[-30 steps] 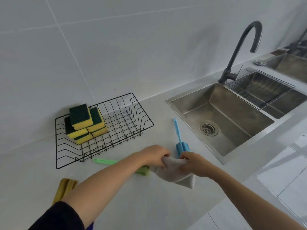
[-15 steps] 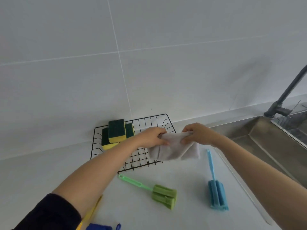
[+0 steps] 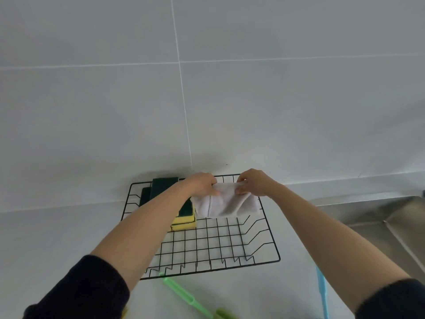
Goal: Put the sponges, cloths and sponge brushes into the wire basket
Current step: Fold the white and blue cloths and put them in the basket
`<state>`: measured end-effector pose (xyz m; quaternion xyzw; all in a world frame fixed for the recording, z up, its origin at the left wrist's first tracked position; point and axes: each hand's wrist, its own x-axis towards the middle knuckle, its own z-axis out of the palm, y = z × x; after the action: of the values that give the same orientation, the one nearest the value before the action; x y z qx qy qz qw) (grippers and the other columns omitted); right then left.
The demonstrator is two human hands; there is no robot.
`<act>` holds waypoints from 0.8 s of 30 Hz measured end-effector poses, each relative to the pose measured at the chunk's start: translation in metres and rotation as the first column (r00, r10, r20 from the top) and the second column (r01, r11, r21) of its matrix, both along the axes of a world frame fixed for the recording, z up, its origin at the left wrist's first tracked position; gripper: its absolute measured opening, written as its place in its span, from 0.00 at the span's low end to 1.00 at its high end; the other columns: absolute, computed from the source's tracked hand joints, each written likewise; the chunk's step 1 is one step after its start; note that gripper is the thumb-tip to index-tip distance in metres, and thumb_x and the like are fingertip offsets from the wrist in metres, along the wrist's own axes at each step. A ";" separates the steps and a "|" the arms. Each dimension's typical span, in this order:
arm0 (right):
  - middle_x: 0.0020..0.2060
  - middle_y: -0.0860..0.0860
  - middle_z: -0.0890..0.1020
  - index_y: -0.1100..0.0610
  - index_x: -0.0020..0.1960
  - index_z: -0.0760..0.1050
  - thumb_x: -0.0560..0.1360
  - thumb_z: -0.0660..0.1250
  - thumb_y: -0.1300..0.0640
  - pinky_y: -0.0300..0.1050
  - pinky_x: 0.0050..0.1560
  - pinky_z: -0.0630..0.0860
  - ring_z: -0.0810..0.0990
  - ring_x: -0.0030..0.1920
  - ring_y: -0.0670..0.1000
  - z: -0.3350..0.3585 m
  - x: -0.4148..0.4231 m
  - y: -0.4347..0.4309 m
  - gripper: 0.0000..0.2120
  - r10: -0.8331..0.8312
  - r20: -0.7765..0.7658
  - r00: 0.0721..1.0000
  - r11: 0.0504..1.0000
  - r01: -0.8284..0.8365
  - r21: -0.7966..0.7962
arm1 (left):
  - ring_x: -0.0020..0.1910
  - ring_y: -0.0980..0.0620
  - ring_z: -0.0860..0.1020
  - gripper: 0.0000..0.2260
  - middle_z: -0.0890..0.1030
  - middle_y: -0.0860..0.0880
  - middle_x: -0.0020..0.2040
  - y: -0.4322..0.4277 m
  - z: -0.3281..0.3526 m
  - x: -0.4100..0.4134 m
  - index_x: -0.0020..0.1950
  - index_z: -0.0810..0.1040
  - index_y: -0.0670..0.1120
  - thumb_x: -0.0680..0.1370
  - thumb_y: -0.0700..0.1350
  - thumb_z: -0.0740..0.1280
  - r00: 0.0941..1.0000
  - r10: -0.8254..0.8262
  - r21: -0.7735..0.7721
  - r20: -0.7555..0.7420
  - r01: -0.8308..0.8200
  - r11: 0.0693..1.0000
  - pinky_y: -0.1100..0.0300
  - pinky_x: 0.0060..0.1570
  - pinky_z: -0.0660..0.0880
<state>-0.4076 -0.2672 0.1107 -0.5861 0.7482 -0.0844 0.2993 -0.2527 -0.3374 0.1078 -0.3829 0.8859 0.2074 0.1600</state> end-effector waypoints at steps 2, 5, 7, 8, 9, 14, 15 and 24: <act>0.52 0.57 0.78 0.61 0.57 0.77 0.72 0.67 0.56 0.43 0.42 0.71 0.74 0.50 0.55 -0.013 0.000 -0.016 0.16 0.043 -0.025 0.999 0.998 -0.042 0.047 | 0.36 0.49 0.68 0.15 0.76 0.43 0.42 -0.013 -0.014 -0.003 0.43 0.74 0.39 0.78 0.51 0.60 0.998 -0.007 0.018 0.068 0.006 1.000 0.62 0.29 0.59; 0.55 0.58 0.79 0.62 0.56 0.77 0.73 0.66 0.55 0.44 0.48 0.71 0.76 0.56 0.58 -0.035 0.003 -0.035 0.15 0.119 -0.081 0.990 0.989 -0.110 0.100 | 0.27 0.53 0.61 0.17 0.65 0.49 0.29 -0.029 -0.035 -0.006 0.31 0.65 0.44 0.78 0.49 0.61 0.990 0.016 0.034 0.142 -0.021 0.999 0.61 0.27 0.56; 0.54 0.60 0.80 0.64 0.53 0.78 0.73 0.65 0.57 0.43 0.41 0.68 0.77 0.54 0.58 -0.047 0.005 -0.044 0.13 0.134 -0.093 0.987 0.984 -0.122 0.128 | 0.26 0.53 0.58 0.19 0.61 0.50 0.27 -0.037 -0.046 -0.008 0.29 0.61 0.45 0.77 0.47 0.62 0.988 0.035 0.067 0.154 -0.046 0.997 0.61 0.27 0.55; 0.52 0.61 0.81 0.65 0.50 0.78 0.73 0.64 0.58 0.42 0.40 0.66 0.77 0.51 0.58 -0.053 0.006 -0.049 0.12 0.139 -0.100 0.985 0.982 -0.124 0.140 | 0.26 0.53 0.58 0.19 0.60 0.50 0.27 -0.040 -0.051 -0.010 0.28 0.60 0.46 0.76 0.46 0.62 0.987 0.038 0.082 0.159 -0.052 0.995 0.61 0.27 0.55; 0.48 0.61 0.81 0.65 0.46 0.78 0.73 0.64 0.59 0.41 0.40 0.66 0.76 0.49 0.58 -0.060 0.005 -0.053 0.10 0.134 -0.115 0.984 0.981 -0.115 0.155 | 0.26 0.53 0.57 0.20 0.60 0.50 0.26 -0.042 -0.055 -0.012 0.27 0.59 0.46 0.76 0.46 0.62 0.986 0.035 0.089 0.166 -0.050 0.995 0.61 0.27 0.55; 0.33 0.54 0.68 0.61 0.34 0.69 0.72 0.64 0.61 0.41 0.37 0.66 0.70 0.43 0.55 -0.084 0.010 -0.061 0.10 0.060 -0.164 0.985 0.978 -0.025 0.209 | 0.25 0.52 0.60 0.19 0.63 0.48 0.26 -0.045 -0.073 -0.025 0.27 0.63 0.43 0.78 0.41 0.60 0.968 0.020 0.084 0.249 -0.043 0.996 0.62 0.25 0.57; 0.37 0.56 0.70 0.63 0.41 0.73 0.73 0.64 0.61 0.43 0.40 0.66 0.71 0.44 0.56 -0.087 0.012 -0.061 0.05 0.059 -0.173 0.983 0.978 -0.022 0.207 | 0.26 0.53 0.62 0.16 0.64 0.47 0.27 -0.045 -0.078 -0.027 0.30 0.66 0.42 0.78 0.41 0.59 0.964 0.027 0.083 0.266 -0.050 0.995 0.62 0.25 0.58; 0.56 0.57 0.76 0.61 0.56 0.73 0.73 0.57 0.68 0.44 0.46 0.69 0.76 0.56 0.58 -0.110 0.018 -0.063 0.13 0.072 -0.289 0.955 0.976 -0.009 0.215 | 0.49 0.43 0.78 0.10 0.79 0.41 0.53 -0.038 -0.100 -0.026 0.54 0.76 0.38 0.78 0.43 0.61 0.973 0.125 -0.106 0.194 -0.106 0.989 0.53 0.45 0.75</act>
<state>-0.3892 -0.3306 0.0011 -0.5722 0.7769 0.0903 0.2467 -0.2785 -0.3750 0.0079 -0.4598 0.8504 0.1346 0.2176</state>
